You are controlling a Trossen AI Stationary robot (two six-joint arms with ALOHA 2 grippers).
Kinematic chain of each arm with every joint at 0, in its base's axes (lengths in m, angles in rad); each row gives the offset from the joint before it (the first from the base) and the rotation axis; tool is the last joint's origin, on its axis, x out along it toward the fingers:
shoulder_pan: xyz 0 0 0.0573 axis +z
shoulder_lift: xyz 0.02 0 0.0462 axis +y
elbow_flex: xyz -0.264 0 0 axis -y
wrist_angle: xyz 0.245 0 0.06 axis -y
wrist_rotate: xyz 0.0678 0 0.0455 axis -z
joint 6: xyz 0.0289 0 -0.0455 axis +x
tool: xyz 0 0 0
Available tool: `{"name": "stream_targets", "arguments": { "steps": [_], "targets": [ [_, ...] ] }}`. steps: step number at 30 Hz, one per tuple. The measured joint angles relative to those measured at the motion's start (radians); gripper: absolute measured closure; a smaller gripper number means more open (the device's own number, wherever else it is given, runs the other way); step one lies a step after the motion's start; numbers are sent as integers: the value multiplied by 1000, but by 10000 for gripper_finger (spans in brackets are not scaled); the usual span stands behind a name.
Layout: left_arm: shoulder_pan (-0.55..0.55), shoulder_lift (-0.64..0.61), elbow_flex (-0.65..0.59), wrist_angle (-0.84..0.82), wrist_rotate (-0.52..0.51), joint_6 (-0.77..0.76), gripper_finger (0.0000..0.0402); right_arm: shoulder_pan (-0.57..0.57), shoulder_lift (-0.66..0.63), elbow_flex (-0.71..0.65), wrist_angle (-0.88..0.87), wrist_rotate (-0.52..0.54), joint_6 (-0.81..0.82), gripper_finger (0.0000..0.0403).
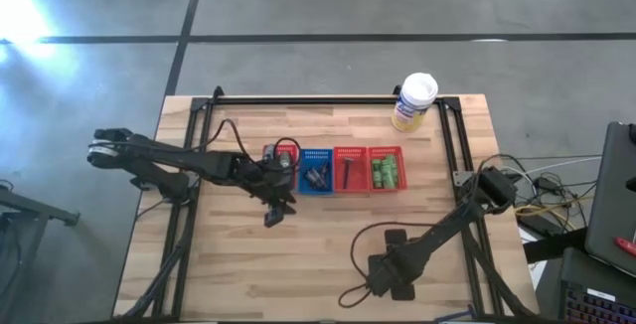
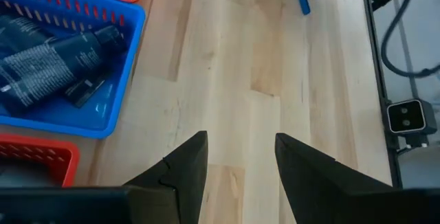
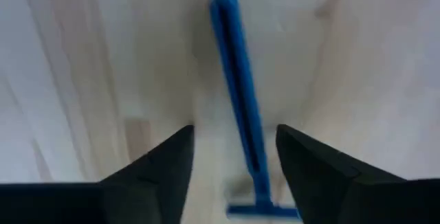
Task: Pick & Place Travel size toiletries
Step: Put the blue razor into the middle red basket
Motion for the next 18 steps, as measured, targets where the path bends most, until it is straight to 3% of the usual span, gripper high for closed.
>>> {"name": "stream_targets", "arguments": {
  "steps": [11, 14, 18],
  "targets": [
    [0, 0, 0, 9, -14, -40, 227, 0, -1, -6, 41, 15, -1, 371],
    [-12, -1, 2, 23, 15, 25, 227, -19, -63, -11, 31, 39, 90, 381],
    [-65, -3, 2, 77, 53, 265, 227, -67, -204, -14, 50, 35, 241, 379]
  ]
}}
